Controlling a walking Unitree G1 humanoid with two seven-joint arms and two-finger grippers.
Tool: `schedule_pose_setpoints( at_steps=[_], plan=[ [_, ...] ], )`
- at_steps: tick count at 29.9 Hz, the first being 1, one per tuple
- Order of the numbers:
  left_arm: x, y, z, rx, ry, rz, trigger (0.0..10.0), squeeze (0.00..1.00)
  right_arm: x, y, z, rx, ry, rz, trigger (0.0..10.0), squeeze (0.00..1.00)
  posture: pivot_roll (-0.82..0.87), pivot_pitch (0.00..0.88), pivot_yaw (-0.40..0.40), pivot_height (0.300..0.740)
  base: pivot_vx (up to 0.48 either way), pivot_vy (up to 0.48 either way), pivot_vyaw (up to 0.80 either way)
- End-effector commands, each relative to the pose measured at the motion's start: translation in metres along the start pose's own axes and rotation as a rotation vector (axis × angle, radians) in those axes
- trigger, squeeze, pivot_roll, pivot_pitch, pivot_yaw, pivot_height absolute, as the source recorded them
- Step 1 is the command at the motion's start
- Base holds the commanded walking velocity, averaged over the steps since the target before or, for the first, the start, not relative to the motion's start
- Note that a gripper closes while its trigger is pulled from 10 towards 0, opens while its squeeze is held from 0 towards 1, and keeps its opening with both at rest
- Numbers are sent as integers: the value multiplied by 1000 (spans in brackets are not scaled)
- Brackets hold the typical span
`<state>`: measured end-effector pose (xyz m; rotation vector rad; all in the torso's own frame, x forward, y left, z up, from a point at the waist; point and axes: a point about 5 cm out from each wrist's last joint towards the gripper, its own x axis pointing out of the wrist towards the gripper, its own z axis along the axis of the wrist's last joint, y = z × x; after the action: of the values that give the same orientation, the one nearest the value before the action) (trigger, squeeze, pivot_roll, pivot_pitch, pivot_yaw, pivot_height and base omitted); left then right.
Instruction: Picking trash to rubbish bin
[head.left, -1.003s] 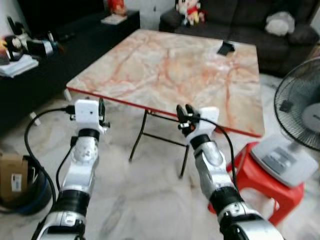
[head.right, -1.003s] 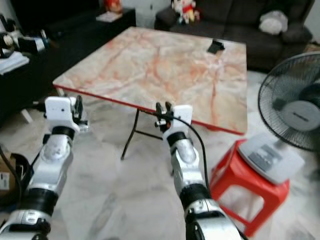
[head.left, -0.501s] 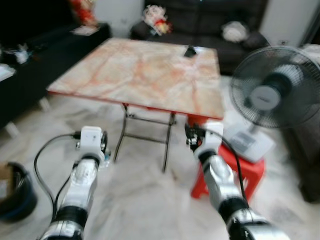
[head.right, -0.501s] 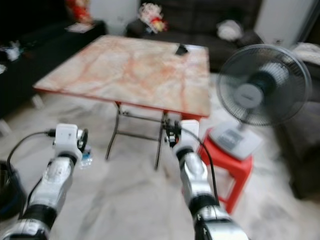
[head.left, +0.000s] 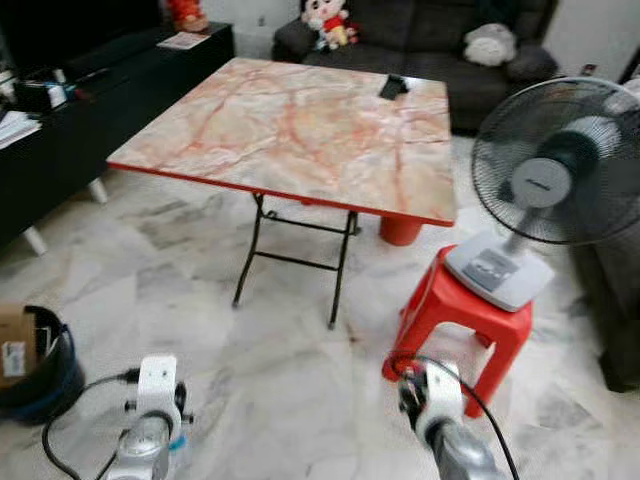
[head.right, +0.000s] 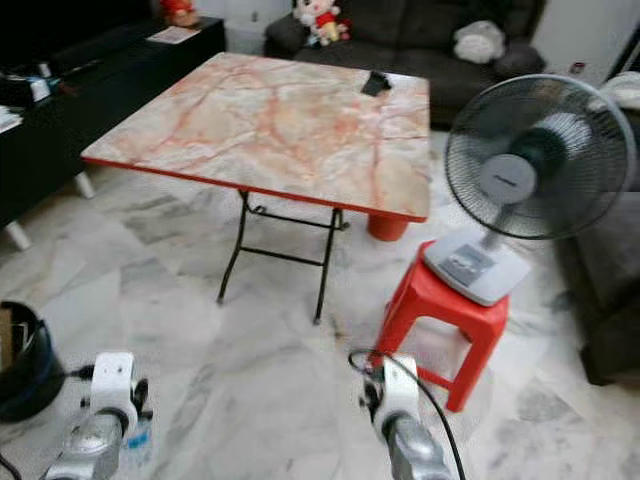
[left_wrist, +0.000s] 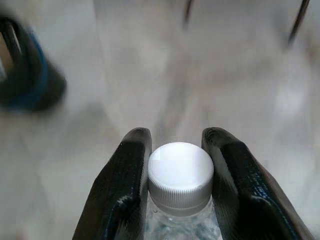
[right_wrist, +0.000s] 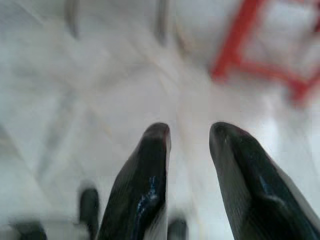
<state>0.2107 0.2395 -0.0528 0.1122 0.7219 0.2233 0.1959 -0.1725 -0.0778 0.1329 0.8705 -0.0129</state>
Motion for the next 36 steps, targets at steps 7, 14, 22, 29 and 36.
schedule_pose_setpoints(
  at_steps=[7, 14, 22, 29, 36],
  plan=[
    [-18, 2, -57, -15, 214, 29, 10000, 0, -3, 1, -14, 37, 51, -12, 10000, 0, -28, 0, -65, 740, 0, 0, 0],
    [-13, 7, -44, -21, 178, 43, 10000, 0, 2, 8, -2, -9, 31, 11, 10000, 0, -15, 0, -60, 740, 0, 0, 343],
    [-10, 5, -38, -8, 163, 28, 10000, 0, 4, 14, 9, -15, 3, 20, 10000, 0, -22, 0, -45, 740, 0, 0, 800],
    [-12, 5, -42, 3, 171, 19, 10000, 0, 1, 10, -3, -21, 33, 4, 10000, 0, -20, 0, -37, 740, 0, 0, 800],
    [-14, 7, -47, 1, 184, 23, 10000, 0, -1, 6, -11, -24, 53, -8, 10000, 0, -6, 0, -33, 740, 0, 0, 800]
  ],
)
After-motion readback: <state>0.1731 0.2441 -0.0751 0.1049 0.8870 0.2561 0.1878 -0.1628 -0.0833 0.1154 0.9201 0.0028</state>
